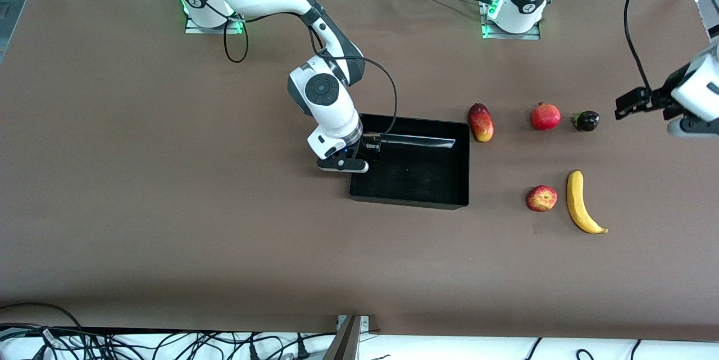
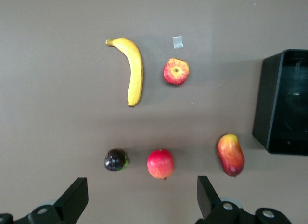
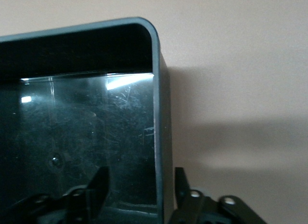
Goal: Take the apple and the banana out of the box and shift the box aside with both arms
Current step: 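Grasp the rim of the black box with the right gripper, then drag the empty box across the table toward the right arm's base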
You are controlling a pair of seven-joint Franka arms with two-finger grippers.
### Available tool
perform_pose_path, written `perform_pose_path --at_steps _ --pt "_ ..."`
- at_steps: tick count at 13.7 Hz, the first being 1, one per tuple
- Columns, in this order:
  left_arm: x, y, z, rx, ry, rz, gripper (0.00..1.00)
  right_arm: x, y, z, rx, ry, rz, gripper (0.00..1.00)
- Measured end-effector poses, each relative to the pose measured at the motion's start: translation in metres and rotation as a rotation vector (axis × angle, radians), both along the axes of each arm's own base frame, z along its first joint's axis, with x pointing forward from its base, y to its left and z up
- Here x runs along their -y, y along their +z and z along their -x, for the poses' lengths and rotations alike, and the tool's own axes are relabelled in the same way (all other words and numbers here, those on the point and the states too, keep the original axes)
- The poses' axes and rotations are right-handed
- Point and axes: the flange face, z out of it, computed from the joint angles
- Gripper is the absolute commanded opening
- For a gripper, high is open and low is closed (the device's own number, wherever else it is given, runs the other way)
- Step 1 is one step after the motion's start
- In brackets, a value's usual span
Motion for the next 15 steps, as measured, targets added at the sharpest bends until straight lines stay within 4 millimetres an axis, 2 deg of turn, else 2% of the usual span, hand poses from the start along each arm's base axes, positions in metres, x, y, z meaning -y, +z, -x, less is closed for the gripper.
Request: perform_pose_path --at_steps 2,6,8,10,11,13,15 --pt "0.009 0.017 0.01 0.011 -0.012 -0.001 1.0 -0.002 -0.004 0.003 -0.002 0.007 0.006 0.0" --pt "0.023 0.034 0.02 0.04 -0.026 0.023 1.0 -0.001 -0.002 0.001 -0.006 0.009 0.016 0.0" --pt "0.027 0.044 0.026 0.048 -0.03 0.027 1.0 0.011 0.016 -0.01 -0.035 -0.004 0.053 0.0" --pt "0.037 0.054 0.034 0.051 -0.033 0.027 1.0 0.045 0.059 -0.031 -0.08 -0.013 0.098 0.0" --pt "0.041 0.058 0.038 0.058 -0.032 0.026 1.0 0.071 0.083 -0.042 -0.113 0.001 0.12 0.0" --pt "0.043 0.068 0.044 0.075 -0.018 0.024 1.0 0.135 0.125 -0.064 -0.169 0.042 0.144 0.0" --pt "0.038 0.077 0.049 0.093 -0.005 0.024 1.0 0.204 0.142 -0.075 -0.211 0.084 0.154 0.0"
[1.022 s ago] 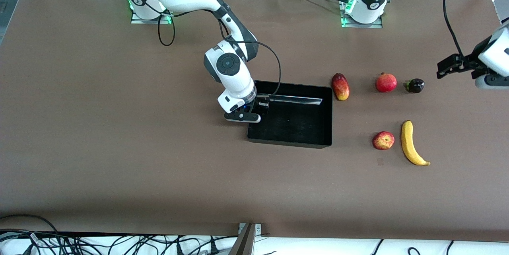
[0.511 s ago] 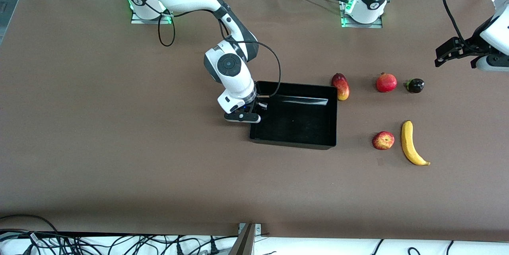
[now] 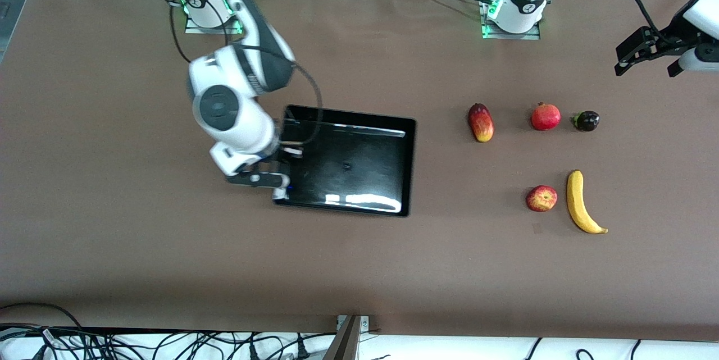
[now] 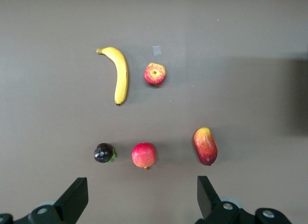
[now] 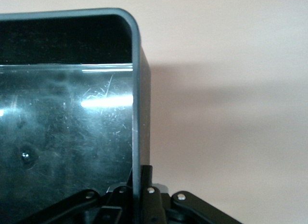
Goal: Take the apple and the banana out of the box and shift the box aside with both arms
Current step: 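Drag the empty box across the table toward the right arm's base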
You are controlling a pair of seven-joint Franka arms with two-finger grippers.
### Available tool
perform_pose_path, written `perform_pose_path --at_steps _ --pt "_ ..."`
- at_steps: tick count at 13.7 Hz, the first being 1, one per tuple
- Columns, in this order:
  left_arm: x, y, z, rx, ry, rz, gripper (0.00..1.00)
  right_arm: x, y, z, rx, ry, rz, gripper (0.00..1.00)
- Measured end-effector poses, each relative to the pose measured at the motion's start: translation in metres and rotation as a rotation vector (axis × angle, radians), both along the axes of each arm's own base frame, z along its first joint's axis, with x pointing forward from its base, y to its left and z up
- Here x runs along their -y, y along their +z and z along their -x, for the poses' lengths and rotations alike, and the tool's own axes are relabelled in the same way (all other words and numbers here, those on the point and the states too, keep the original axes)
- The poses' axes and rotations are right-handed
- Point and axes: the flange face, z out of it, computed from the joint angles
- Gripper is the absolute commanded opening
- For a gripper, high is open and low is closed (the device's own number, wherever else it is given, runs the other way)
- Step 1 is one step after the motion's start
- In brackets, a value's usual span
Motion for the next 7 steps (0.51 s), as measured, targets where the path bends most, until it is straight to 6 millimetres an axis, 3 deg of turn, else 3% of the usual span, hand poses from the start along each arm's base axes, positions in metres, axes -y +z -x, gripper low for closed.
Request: perform_pose_path --at_steps 3,7 --pt "-0.002 0.007 0.004 0.013 0.014 0.0 1.0 0.111 -0.005 -0.001 -0.042 0.042 0.024 0.0" --pt "-0.001 0.007 0.004 0.014 0.012 0.0 1.0 0.252 -0.028 0.016 -0.096 0.083 0.043 0.0"
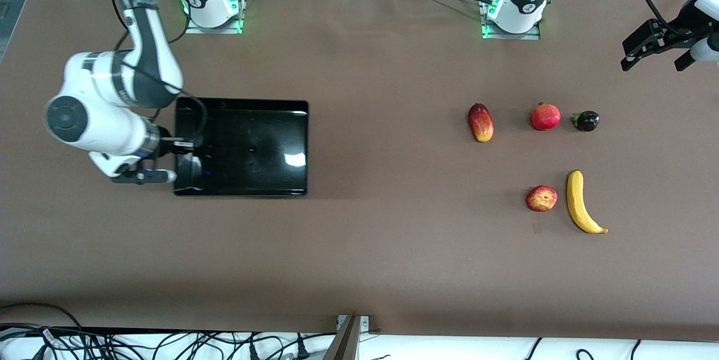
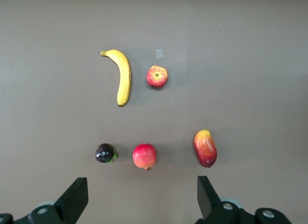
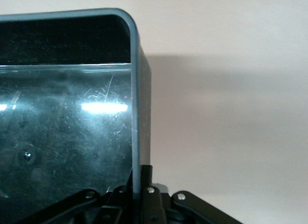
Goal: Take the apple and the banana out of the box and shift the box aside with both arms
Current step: 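Drag the empty box across the table toward the right arm's base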
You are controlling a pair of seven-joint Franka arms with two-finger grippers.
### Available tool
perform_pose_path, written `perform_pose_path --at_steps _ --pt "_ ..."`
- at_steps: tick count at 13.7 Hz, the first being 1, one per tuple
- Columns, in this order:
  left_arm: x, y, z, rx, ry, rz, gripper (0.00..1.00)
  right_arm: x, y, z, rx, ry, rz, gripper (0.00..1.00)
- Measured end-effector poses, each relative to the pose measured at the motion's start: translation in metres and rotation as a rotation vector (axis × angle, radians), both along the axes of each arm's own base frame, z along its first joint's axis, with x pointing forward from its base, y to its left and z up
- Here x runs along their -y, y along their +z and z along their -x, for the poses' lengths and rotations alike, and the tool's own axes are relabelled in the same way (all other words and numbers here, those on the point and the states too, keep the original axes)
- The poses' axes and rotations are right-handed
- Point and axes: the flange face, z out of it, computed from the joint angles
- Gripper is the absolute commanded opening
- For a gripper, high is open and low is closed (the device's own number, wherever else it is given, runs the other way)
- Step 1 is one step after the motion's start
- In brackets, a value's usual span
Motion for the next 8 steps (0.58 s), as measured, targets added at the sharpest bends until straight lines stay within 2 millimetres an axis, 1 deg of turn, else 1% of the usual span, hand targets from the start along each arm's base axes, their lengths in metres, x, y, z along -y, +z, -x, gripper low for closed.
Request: perform_pose_path --at_steps 1,2,3,5,6,7,8 --pt "0.0 0.0 0.0 0.0 0.0 0.0 1.0 0.022 -0.008 0.004 0.011 -0.002 0.004 0.0" --pt "0.0 0.0 0.0 0.0 0.0 0.0 1.0 0.038 -0.02 0.008 0.039 -0.003 0.011 0.0" --pt "0.0 0.0 0.0 -0.001 -0.001 0.0 1.0 0.048 -0.036 0.014 0.079 0.003 0.021 0.0" --pt "0.001 0.0 0.0 -0.001 -0.001 0.0 1.0 0.059 -0.068 0.031 0.139 0.022 0.039 0.0" --pt "0.001 0.0 0.0 -0.001 -0.001 0.0 1.0 0.063 -0.076 0.037 0.152 0.033 0.042 0.0" --pt "0.001 0.0 0.0 -0.001 0.0 0.0 1.0 0.067 -0.077 0.039 0.155 0.042 0.041 0.18" --pt "0.001 0.0 0.0 -0.001 0.001 0.001 1.0 0.069 -0.075 0.039 0.159 0.047 0.04 0.62"
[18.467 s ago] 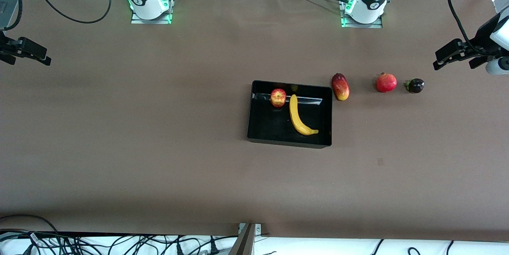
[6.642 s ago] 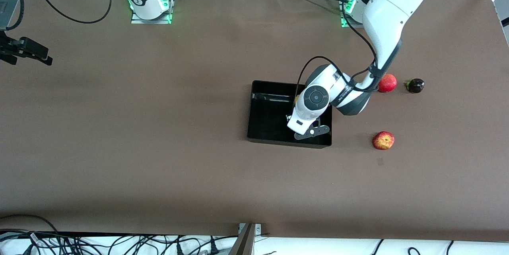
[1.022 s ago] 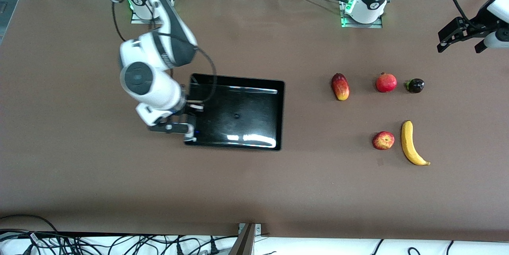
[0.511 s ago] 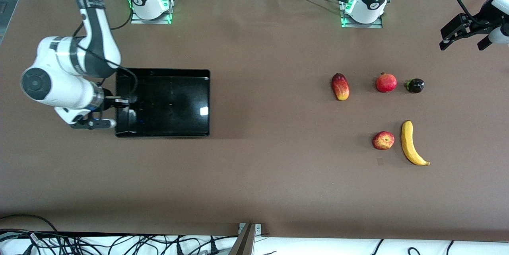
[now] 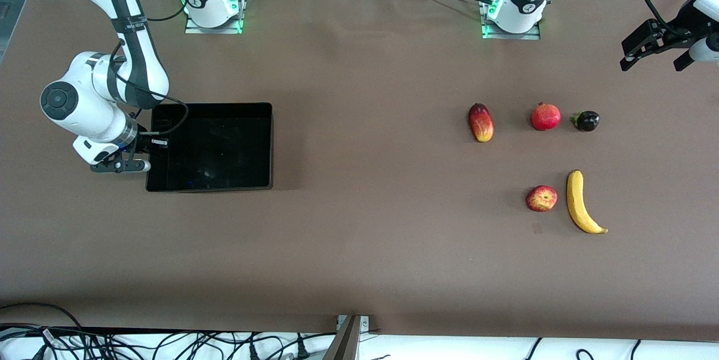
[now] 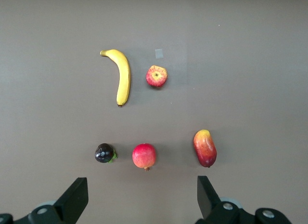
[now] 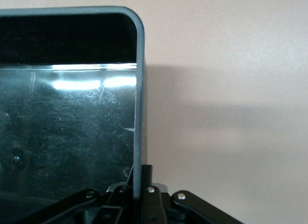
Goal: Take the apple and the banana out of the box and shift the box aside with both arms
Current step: 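Drag the empty box across the table toward the right arm's base, then open the right gripper and withdraw it from the box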
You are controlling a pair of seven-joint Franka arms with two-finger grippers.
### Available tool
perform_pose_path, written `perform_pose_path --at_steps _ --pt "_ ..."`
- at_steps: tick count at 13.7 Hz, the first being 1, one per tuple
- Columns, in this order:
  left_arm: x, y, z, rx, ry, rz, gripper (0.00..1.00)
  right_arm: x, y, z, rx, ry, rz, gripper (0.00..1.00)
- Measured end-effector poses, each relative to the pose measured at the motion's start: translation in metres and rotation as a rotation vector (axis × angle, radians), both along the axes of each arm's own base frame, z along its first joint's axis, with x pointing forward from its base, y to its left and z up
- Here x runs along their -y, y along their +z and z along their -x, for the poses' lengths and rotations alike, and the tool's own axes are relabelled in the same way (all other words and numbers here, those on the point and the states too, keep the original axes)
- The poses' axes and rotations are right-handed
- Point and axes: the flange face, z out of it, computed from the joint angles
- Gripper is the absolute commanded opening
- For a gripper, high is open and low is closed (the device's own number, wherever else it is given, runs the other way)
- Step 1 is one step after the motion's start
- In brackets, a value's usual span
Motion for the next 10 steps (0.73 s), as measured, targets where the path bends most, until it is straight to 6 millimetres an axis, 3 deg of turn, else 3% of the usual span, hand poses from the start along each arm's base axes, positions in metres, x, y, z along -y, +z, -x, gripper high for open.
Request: perform_pose_path --at_steps 1,6,8,10 --pt "0.001 0.0 0.0 0.0 0.006 0.002 1.0 0.001 0.002 0.0 0.003 0.004 -0.001 1.0" --pt "0.007 0.0 0.0 0.0 0.01 0.044 1.0 0.006 0.02 0.002 -0.03 0.007 -0.028 1.0" --pt "0.008 0.0 0.0 -0.001 0.007 0.044 1.0 0.0 0.049 -0.004 -0.069 0.018 -0.057 1.0" --pt "0.008 0.0 0.0 -0.002 0.006 0.044 1.0 -0.009 0.099 -0.018 -0.1 0.036 -0.086 1.0"
